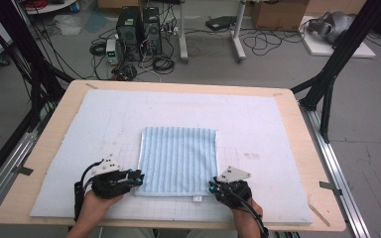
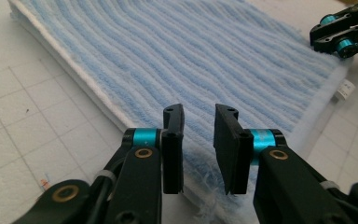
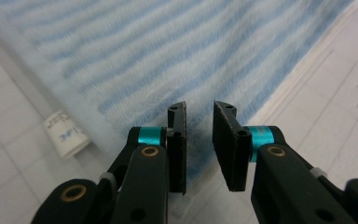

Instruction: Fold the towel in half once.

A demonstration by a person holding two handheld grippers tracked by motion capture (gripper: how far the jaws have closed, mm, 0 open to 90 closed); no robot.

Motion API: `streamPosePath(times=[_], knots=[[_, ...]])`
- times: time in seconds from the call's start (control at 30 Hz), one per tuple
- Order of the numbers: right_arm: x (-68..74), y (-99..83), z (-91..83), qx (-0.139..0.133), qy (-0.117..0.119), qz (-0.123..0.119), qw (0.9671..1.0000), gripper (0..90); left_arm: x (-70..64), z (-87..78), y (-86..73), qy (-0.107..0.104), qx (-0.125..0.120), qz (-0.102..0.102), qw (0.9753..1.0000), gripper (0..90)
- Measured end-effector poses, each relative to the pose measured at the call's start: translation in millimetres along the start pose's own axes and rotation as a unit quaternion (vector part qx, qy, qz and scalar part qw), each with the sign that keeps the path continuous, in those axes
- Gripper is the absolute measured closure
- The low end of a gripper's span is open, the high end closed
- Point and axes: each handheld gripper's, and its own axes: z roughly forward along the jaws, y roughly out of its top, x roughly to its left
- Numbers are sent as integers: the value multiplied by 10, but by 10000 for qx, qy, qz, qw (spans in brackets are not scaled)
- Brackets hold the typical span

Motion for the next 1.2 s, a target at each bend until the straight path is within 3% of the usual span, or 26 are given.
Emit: streamPosePath(times=[0.13,0.3,0.4,0.47,0.7,0.83,0.9,1.03,1.2], knots=[[-15,-36,-20,-30,-73,-15,10000,736,-12,60,-36,108,269,26,9996,757],[-37,-62,-77,-142,-61,79,9998,708,-19,48,-29,187,254,-1,9995,763],[-73,-74,-160,-398,-44,163,9991,687,0,12,-22,119,4,-20,9999,708],[-111,-73,-210,-491,-112,202,9985,657,15,-38,-11,111,-309,-29,9995,669],[-305,-42,-326,-816,-378,696,9935,283,114,-166,109,141,-1097,-131,9938,324],[-368,-25,-384,-916,-593,725,9914,119,132,-217,173,295,-1239,12,9919,170],[-403,-26,-412,-966,-545,713,9913,119,151,-241,193,258,-1327,-81,9908,170],[-452,-17,-451,-1046,-474,637,9913,116,179,-261,227,308,-1349,-83,9903,171],[-503,-31,-469,-1115,-479,757,9897,115,191,-276,247,313,-1382,-53,9899,174]])
